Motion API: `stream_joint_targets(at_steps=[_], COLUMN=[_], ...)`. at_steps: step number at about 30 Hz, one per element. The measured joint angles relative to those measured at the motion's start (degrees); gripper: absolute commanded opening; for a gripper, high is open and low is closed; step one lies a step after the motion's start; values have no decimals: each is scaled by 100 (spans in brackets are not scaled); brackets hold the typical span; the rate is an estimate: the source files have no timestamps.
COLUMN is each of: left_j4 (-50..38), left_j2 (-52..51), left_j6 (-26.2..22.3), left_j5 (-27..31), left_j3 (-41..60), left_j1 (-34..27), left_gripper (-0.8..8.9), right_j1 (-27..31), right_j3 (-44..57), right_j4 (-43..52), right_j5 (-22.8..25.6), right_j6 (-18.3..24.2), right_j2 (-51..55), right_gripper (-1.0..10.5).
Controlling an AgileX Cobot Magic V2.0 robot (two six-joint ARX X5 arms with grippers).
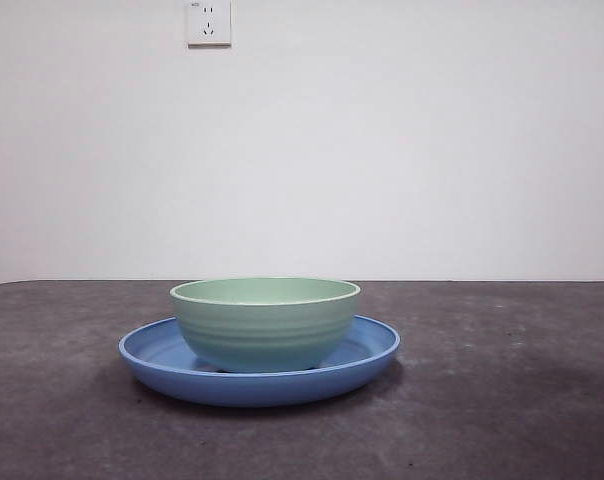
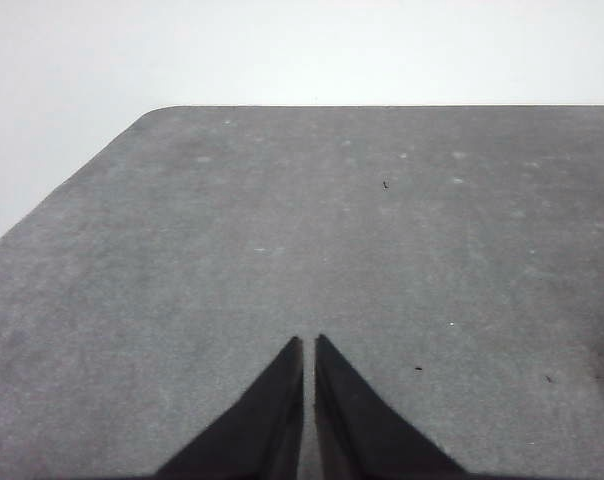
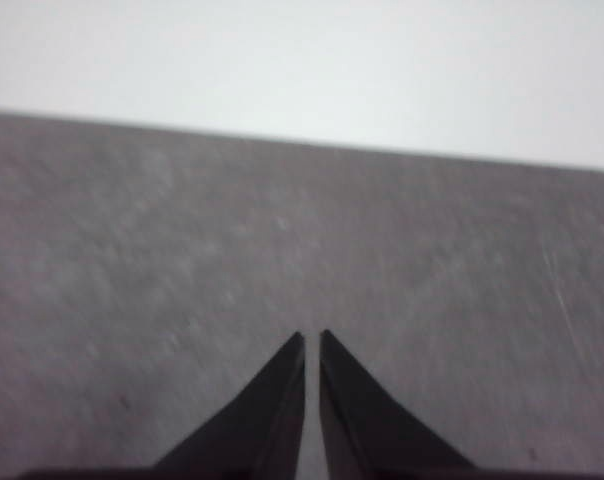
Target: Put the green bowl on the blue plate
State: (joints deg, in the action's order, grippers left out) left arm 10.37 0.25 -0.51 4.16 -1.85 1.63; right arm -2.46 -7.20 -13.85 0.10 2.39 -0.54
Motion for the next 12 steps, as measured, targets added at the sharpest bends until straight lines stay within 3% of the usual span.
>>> stream_joint_targets(at_steps=[12], left_j4=[-2], left_j2=[0], left_j6=[0], left_j5=[0], left_j3=[0], left_j1=[0], left_gripper=[19], right_j1=[142], right_j3=[599], right_j4=[343], right_j5=[-138], right_j6=[85], right_j2=[20], right_gripper=[23])
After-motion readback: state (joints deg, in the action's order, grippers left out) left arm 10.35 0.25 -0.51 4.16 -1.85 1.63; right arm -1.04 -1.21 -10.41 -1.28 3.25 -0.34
